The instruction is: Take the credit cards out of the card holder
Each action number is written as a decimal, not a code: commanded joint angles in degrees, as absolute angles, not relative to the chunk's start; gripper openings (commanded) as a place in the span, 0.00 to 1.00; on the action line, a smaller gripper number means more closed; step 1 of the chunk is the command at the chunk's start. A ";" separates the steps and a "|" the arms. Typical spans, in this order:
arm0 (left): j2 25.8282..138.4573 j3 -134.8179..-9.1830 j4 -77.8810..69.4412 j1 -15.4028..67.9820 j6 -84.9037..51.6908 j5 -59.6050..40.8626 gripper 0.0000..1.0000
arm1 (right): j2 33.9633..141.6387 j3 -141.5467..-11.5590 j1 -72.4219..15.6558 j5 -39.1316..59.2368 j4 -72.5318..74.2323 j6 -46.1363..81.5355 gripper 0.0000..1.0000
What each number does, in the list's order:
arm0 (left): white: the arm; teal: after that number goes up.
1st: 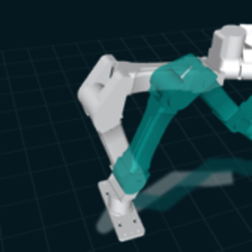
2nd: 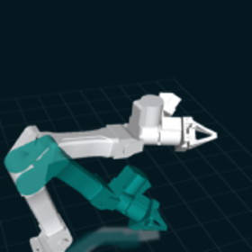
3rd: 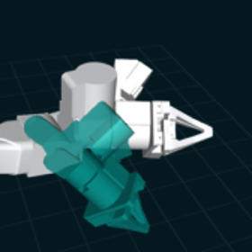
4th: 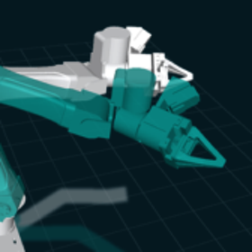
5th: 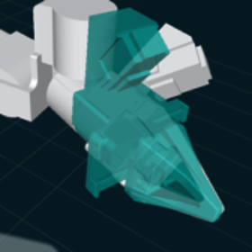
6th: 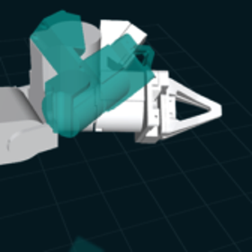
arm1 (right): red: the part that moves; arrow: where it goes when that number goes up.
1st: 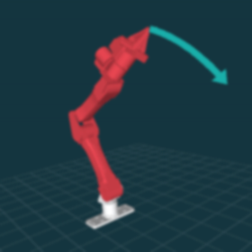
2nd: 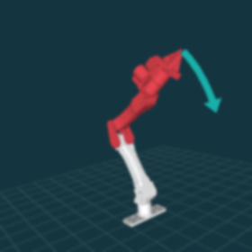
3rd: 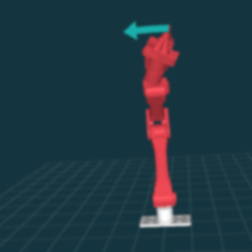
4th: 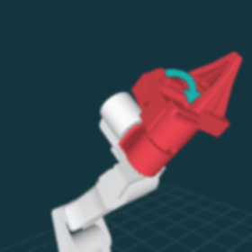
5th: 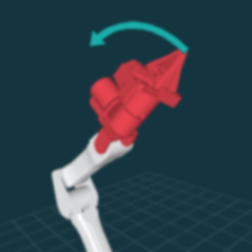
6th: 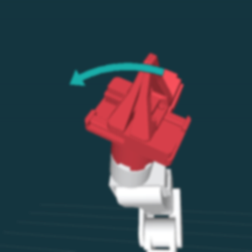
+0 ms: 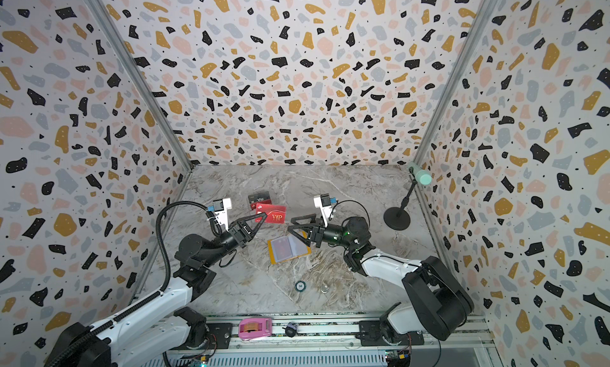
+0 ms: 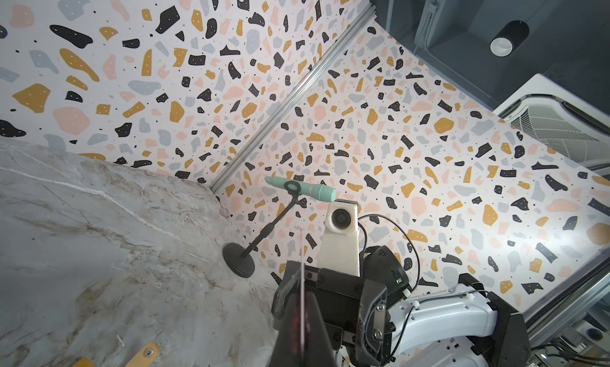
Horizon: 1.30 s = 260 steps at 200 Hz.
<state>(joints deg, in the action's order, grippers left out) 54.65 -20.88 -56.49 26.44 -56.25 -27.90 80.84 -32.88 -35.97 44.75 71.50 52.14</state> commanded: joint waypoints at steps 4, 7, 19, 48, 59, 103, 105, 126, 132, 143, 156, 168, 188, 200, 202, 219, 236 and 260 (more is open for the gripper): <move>55.03 -20.75 -64.15 26.88 -57.82 -28.36 0.00 | 81.96 -36.21 -36.45 44.02 78.11 54.63 0.60; 55.15 -20.69 -64.30 26.89 -57.83 -28.43 0.00 | 82.14 -36.41 -36.47 44.10 78.18 54.66 0.59; 55.36 -20.43 -65.00 27.00 -58.01 -28.48 0.00 | 83.08 -37.44 -36.73 44.43 78.50 55.00 0.54; 55.55 -19.58 -66.07 27.07 -58.40 -28.40 0.00 | 85.32 -39.64 -37.25 44.91 80.38 56.37 0.46; 55.63 -19.34 -66.71 27.16 -58.61 -28.40 0.00 | 86.30 -40.62 -37.44 45.28 80.85 56.94 0.43; 56.12 -19.07 -67.91 27.16 -58.97 -29.01 0.00 | 88.50 -43.46 -38.06 47.55 80.29 56.98 0.33; 56.11 -19.07 -67.93 27.16 -58.97 -29.00 0.00 | 88.57 -43.52 -38.06 47.61 80.32 57.02 0.33; 56.03 -18.81 -68.04 27.16 -58.97 -28.67 0.00 | 89.00 -43.98 -38.23 48.62 80.33 57.63 0.29; 55.99 -18.68 -68.14 27.16 -58.97 -28.50 0.00 | 89.18 -44.16 -38.29 48.95 80.33 57.73 0.29; 56.03 -18.55 -68.16 27.16 -58.97 -28.15 0.00 | 89.52 -44.43 -38.40 49.33 80.18 57.74 0.28; 56.31 -18.45 -68.33 27.16 -58.97 -28.14 0.00 | 89.97 -44.73 -38.69 49.75 79.81 57.63 0.26; 56.63 -18.46 -68.62 27.16 -59.15 -28.30 0.00 | 90.26 -44.85 -38.76 49.91 79.89 57.79 0.23; 56.86 -18.52 -68.82 27.16 -59.24 -28.65 0.00 | 90.59 -45.04 -38.93 50.01 79.98 57.90 0.19; 56.87 -18.54 -68.54 27.16 -59.15 -28.69 0.00 | 90.62 -45.17 -38.92 50.01 79.69 57.77 0.15; 56.87 -18.52 -68.44 27.16 -59.11 -28.66 0.00 | 90.62 -45.13 -38.86 50.01 79.58 57.75 0.15; 56.78 -18.52 -66.86 27.16 -58.52 -28.64 0.00 | 90.34 -45.38 -38.83 50.01 77.92 56.92 0.10; 55.97 -18.52 -64.85 27.16 -57.38 -28.44 0.10 | 89.88 -45.02 -38.47 50.21 76.92 56.42 0.04; 53.53 -19.01 -58.15 27.16 -53.59 -26.81 0.42 | 88.70 -44.05 -37.51 51.30 73.09 54.35 0.00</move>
